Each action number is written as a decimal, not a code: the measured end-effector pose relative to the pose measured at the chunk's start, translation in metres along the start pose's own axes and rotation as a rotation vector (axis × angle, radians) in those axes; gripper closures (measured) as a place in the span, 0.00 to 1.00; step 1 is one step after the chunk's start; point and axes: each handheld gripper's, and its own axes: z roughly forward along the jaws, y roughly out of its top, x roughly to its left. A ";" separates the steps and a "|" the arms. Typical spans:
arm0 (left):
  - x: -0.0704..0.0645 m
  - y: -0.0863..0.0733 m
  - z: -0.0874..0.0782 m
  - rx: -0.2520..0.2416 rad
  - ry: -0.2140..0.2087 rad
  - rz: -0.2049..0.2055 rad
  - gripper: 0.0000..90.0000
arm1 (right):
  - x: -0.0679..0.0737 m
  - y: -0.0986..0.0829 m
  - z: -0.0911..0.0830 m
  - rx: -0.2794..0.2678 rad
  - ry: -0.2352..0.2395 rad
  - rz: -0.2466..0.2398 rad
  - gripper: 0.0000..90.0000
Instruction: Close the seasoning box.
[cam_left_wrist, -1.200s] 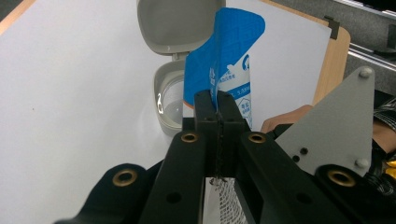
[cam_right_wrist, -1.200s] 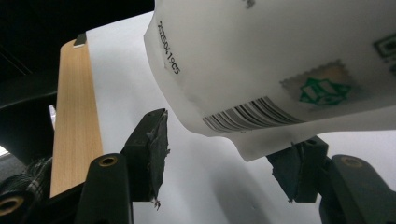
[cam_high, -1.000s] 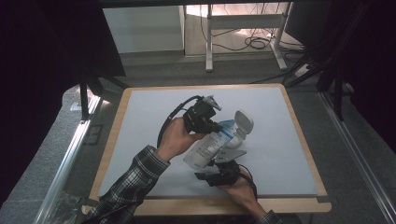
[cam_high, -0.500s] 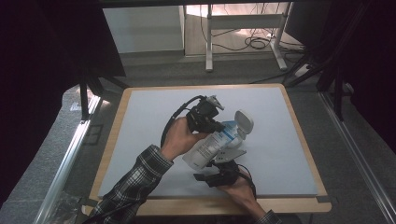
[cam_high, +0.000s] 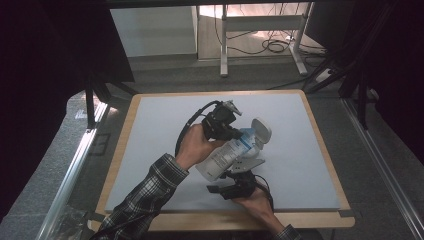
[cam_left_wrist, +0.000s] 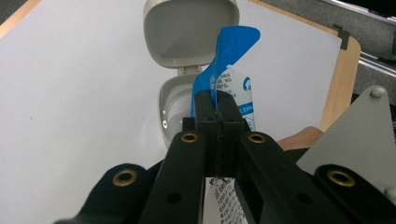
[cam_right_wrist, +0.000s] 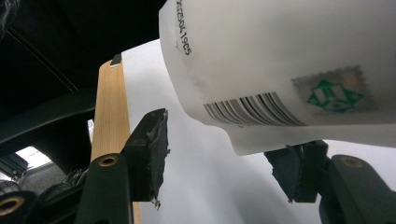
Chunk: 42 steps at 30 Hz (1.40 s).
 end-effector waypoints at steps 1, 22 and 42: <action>0.000 0.000 0.000 -0.003 -0.002 -0.002 1.00 | 0.000 0.000 0.000 -0.002 0.001 0.000 0.46; 0.007 0.002 0.006 -0.008 0.022 -0.017 1.00 | -0.001 0.007 0.004 -0.021 0.047 0.025 0.46; 0.007 0.011 0.012 0.007 0.039 -0.016 1.00 | -0.001 0.013 0.004 -0.058 0.085 0.039 0.46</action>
